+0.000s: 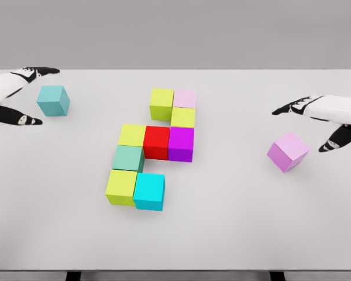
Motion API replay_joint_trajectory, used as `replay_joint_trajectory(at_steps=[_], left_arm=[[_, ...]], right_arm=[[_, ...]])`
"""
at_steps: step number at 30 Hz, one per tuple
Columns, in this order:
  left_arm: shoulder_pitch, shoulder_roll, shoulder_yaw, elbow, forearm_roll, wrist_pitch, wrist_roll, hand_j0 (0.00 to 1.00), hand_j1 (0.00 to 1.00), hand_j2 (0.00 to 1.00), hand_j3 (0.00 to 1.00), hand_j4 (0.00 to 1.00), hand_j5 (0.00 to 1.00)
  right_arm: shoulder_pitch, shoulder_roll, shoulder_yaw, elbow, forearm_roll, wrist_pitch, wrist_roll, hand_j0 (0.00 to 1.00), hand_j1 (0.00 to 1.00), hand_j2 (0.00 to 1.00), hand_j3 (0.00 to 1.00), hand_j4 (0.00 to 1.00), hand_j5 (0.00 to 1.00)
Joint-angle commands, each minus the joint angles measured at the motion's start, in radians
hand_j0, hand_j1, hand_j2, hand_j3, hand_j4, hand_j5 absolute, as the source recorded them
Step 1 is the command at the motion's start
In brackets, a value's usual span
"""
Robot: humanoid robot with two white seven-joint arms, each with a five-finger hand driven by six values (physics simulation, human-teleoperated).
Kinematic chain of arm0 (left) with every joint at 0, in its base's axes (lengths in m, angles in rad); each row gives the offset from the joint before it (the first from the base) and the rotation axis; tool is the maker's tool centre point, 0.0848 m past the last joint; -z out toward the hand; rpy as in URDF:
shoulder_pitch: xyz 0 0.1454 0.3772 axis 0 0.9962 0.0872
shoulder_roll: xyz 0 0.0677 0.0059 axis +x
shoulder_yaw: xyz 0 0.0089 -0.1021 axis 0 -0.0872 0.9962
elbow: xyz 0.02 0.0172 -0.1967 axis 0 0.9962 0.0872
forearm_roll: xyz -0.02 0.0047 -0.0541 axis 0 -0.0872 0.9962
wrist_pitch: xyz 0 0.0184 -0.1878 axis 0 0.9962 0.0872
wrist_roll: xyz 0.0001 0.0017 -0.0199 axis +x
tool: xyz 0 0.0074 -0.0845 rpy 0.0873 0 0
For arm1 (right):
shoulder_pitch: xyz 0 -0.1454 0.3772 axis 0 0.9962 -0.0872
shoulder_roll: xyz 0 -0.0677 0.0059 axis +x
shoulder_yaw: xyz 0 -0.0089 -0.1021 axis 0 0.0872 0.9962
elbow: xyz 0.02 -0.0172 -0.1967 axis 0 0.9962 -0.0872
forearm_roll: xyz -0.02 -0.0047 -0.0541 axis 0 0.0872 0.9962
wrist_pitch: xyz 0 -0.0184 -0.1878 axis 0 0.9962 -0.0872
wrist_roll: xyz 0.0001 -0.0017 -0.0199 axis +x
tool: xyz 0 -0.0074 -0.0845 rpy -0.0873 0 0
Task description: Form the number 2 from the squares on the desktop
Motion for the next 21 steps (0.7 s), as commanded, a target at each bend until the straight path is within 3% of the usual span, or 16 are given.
replay_joint_trajectory(at_steps=[1, 4, 6, 7, 9, 12, 15, 18, 21], left_arm=[[-0.005, -0.017, 0.003, 0.01, 0.135, 0.099, -0.04, 1.0, 1.0, 1.0, 1.0, 1.0, 1.0], [-0.049, -0.041, -0.005, 0.011, 0.113, 0.258, -0.04, 1.0, 1.0, 1.0, 1.0, 1.0, 1.0], [-0.074, -0.044, 0.002, 0.025, -0.021, 0.275, -0.04, 1.0, 1.0, 1.0, 1.0, 1.0, 1.0], [-0.087, -0.043, -0.005, 0.028, -0.041, 0.282, -0.04, 1.0, 1.0, 1.0, 1.0, 1.0, 1.0], [-0.107, -0.038, -0.063, 0.048, -0.16, 0.283, -0.04, 1.0, 1.0, 1.0, 1.0, 1.0, 1.0], [-0.178, -0.014, -0.228, 0.08, -0.171, 0.285, -0.04, 1.0, 1.0, 1.0, 1.0, 1.0, 1.0], [-0.241, -0.012, -0.281, 0.123, -0.202, 0.285, -0.04, 1.0, 1.0, 1.0, 1.0, 1.0, 1.0], [-0.256, -0.015, -0.327, 0.162, -0.205, 0.285, -0.04, 1.0, 1.0, 1.0, 1.0, 1.0, 1.0], [-0.334, -0.028, -0.4, 0.254, -0.21, 0.286, -0.04, 1.0, 1.0, 1.0, 1.0, 1.0, 1.0]], right_arm=[[0.0, 0.0, 0.042, 0.007, 0.005, 0.063, 0.0, 1.0, 1.0, 1.0, 1.0, 1.0, 1.0], [-0.006, 0.005, 0.057, 0.068, 0.039, 0.065, 0.0, 1.0, 1.0, 1.0, 1.0, 1.0, 1.0], [-0.009, 0.008, 0.078, 0.091, 0.039, 0.065, 0.0, 1.0, 1.0, 1.0, 1.0, 1.0, 1.0], [-0.008, 0.011, 0.078, 0.092, 0.039, 0.065, 0.0, 1.0, 1.0, 1.0, 1.0, 1.0, 1.0], [-0.008, 0.035, 0.092, 0.119, 0.055, 0.065, 0.0, 1.0, 1.0, 1.0, 1.0, 1.0, 1.0], [-0.009, 0.054, 0.106, 0.142, 0.074, 0.063, 0.0, 1.0, 1.0, 1.0, 1.0, 1.0, 1.0], [-0.011, 0.082, 0.112, 0.145, 0.108, 0.065, 0.0, 1.0, 1.0, 1.0, 1.0, 1.0, 1.0], [-0.014, 0.1, 0.114, 0.153, 0.146, 0.065, 0.0, 1.0, 1.0, 1.0, 1.0, 1.0, 1.0], [-0.023, 0.112, 0.12, 0.153, 0.187, 0.065, 0.0, 1.0, 1.0, 1.0, 1.0, 1.0, 1.0]])
